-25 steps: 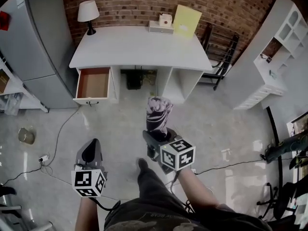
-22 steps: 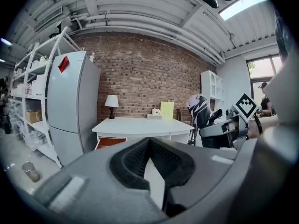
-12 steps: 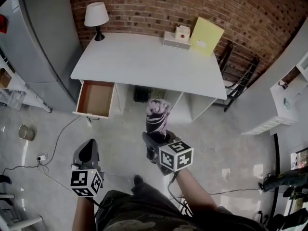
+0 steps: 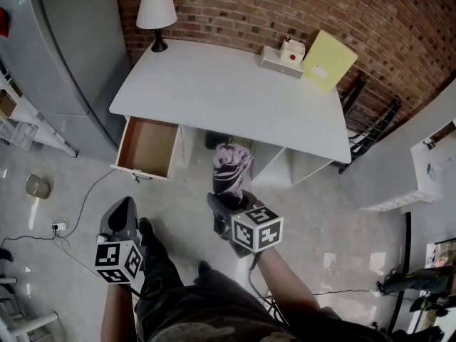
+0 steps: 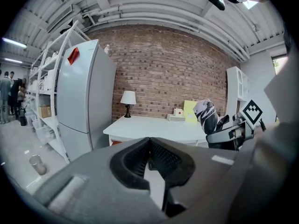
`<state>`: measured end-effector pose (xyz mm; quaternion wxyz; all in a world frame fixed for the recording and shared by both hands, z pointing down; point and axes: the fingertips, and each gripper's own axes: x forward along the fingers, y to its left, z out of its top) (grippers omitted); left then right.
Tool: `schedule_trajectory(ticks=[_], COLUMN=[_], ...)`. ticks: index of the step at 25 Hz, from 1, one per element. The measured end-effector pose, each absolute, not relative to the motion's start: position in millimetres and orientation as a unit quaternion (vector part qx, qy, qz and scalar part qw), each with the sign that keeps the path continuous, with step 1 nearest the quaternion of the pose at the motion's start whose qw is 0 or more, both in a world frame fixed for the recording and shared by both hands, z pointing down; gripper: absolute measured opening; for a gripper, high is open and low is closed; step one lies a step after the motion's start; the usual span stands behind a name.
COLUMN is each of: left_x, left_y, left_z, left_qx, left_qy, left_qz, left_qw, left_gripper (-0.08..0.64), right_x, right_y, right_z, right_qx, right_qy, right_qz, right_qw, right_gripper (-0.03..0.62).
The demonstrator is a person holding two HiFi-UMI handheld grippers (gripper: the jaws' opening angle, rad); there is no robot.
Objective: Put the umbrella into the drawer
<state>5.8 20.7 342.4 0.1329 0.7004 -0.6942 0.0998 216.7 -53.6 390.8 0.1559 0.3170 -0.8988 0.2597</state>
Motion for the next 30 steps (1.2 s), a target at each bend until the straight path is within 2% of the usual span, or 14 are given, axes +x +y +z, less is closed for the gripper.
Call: schedule_trajectory(ticks=[15, 22, 30], left_x=[-148.9, -226.7, -272.1], left_y=[-99.4, -133.3, -140.0], left_z=[396.7, 430.9, 483.0], left_qx=[0.747, 0.754, 0.746], left_qy=[-0.628, -0.604, -0.587], left_qz=[0.122, 0.136, 0.146], left_qw=[0.183, 0.219, 0.280], left_gripper=[0.010, 0.011, 0.011], right_x=[31.0, -55.5, -119.9], right_y=[-138.4, -167.5, -185.3], right_z=[452.5, 476.5, 525.9], right_qx=[0.336, 0.326, 0.283], right_qy=[-0.873, -0.867, -0.861], right_qz=[0.294, 0.274, 0.234], right_qw=[0.194, 0.259, 0.351], right_gripper=[0.192, 0.192, 0.192])
